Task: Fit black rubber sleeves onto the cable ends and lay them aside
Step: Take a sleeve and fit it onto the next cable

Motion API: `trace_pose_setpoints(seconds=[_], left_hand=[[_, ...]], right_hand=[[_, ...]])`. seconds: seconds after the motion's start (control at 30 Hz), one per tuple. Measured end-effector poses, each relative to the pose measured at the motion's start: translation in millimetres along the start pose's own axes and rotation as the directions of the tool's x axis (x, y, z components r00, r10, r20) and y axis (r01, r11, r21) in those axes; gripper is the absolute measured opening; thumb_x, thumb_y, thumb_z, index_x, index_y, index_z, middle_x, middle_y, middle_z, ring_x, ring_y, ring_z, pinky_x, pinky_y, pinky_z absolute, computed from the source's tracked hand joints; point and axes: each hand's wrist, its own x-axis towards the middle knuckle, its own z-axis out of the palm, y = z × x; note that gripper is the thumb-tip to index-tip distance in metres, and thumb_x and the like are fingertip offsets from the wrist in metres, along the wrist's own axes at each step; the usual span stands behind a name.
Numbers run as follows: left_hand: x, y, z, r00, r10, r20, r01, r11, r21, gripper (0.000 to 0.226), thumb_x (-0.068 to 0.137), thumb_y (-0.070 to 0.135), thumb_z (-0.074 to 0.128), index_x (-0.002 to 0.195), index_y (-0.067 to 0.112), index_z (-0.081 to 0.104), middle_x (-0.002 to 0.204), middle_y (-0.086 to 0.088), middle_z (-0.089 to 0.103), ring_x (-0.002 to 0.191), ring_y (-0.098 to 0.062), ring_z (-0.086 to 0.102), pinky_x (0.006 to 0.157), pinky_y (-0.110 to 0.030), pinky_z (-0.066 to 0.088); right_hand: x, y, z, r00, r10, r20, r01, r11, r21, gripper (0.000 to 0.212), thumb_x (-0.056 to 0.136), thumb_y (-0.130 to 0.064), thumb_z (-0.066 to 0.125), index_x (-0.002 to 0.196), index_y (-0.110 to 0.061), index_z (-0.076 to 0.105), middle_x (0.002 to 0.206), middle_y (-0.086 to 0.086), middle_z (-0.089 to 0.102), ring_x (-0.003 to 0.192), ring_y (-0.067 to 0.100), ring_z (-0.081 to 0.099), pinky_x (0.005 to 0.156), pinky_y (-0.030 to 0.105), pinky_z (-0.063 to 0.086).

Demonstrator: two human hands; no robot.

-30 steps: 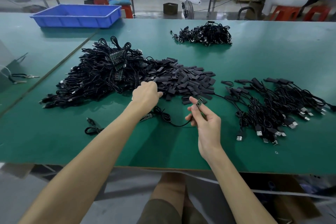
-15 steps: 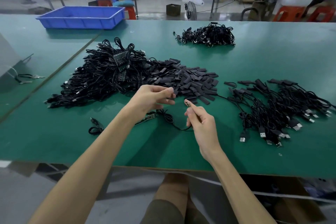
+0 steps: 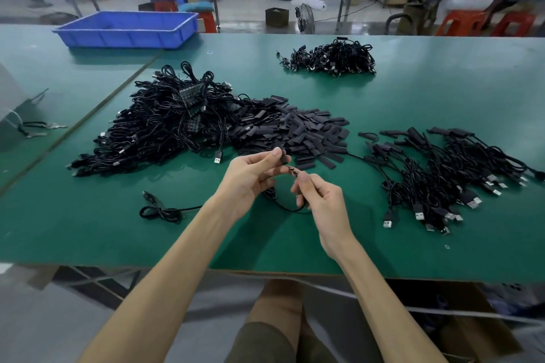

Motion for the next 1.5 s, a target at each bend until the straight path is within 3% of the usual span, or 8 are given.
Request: trace_pose_setpoints(seconds=[0.2,0.33,0.57,0.73,0.87,1.0,1.17,1.5], left_hand=[[0,-6,-1,1.000,-0.013,-0.018,0.013,0.999,0.044,0.032,0.077,0.040,0.082,0.099,0.016,0.081,0.111,-0.003,0.077,0.066,-0.005,0.063,0.057,-0.015,0.046],[-2,-9,1,1.000,0.023,-0.012,-0.023,0.998,0.051,0.031,0.074,0.041,0.084,0.094,0.017,0.082,0.110,-0.009,0.077,0.063,-0.009,0.061,0.053,-0.017,0.039],[-8,-13,3,0.996,0.087,0.002,-0.087,0.994,0.073,0.033,0.075,0.043,0.084,0.095,0.017,0.082,0.108,-0.008,0.077,0.064,-0.010,0.060,0.051,-0.018,0.038],[-12,-24,9,0.982,0.177,-0.060,-0.173,0.982,0.072,0.026,0.079,0.037,0.079,0.095,0.016,0.078,0.102,-0.008,0.077,0.063,-0.012,0.059,0.052,-0.019,0.038],[-15,-35,16,0.970,0.212,-0.120,-0.208,0.977,0.048,0.032,0.081,0.033,0.077,0.101,0.009,0.072,0.081,-0.004,0.072,0.061,-0.012,0.061,0.052,-0.021,0.037],[-18,-40,18,0.967,0.230,-0.109,-0.229,0.973,0.020,0.038,0.084,0.029,0.076,0.108,0.000,0.069,0.075,-0.004,0.068,0.059,-0.014,0.059,0.052,-0.021,0.035],[-21,-44,20,0.948,0.277,-0.154,-0.278,0.960,0.017,0.026,0.088,0.024,0.071,0.104,0.004,0.070,0.070,-0.004,0.066,0.056,-0.014,0.058,0.052,-0.021,0.036],[-21,-47,19,0.941,0.302,-0.154,-0.298,0.953,0.050,0.010,0.096,0.018,0.067,0.101,0.010,0.071,0.065,-0.004,0.064,0.057,-0.016,0.059,0.054,-0.021,0.038]], right_hand=[[1,1,0,1.000,0.024,-0.013,-0.023,0.997,0.069,0.033,0.105,-0.025,0.059,0.079,-0.011,0.073,0.066,0.004,0.057,0.065,0.016,0.047,0.070,0.030,0.039],[0,1,1,1.000,0.006,-0.013,-0.004,0.990,0.138,0.016,0.102,-0.017,0.065,0.107,-0.021,0.080,0.073,-0.005,0.067,0.064,0.010,0.051,0.072,0.020,0.048],[1,4,-3,0.999,-0.019,-0.033,0.024,0.986,0.167,0.019,0.099,-0.010,0.067,0.112,-0.020,0.078,0.084,0.000,0.075,0.072,0.012,0.061,0.079,0.022,0.054],[2,5,-4,0.999,-0.013,-0.035,0.020,0.977,0.213,0.020,0.097,-0.007,0.069,0.112,-0.018,0.078,0.091,0.001,0.076,0.076,0.013,0.064,0.080,0.023,0.054],[2,3,-4,0.999,-0.018,-0.046,0.029,0.972,0.233,0.022,0.095,-0.003,0.070,0.109,-0.018,0.078,0.101,0.004,0.079,0.084,0.014,0.067,0.078,0.026,0.056],[1,2,-5,0.998,-0.002,-0.059,0.017,0.969,0.248,0.020,0.094,-0.003,0.072,0.106,-0.017,0.078,0.099,0.003,0.079,0.081,0.012,0.067,0.078,0.023,0.056],[0,2,-4,1.000,0.005,-0.015,-0.001,0.967,0.256,0.017,0.092,-0.001,0.073,0.106,-0.011,0.076,0.090,0.005,0.079,0.074,0.014,0.066,0.075,0.024,0.056],[-1,1,-4,0.999,-0.033,0.019,0.028,0.970,0.241,0.024,0.092,-0.002,0.074,0.112,-0.013,0.077,0.086,0.016,0.076,0.084,0.021,0.074,0.086,0.026,0.056]])
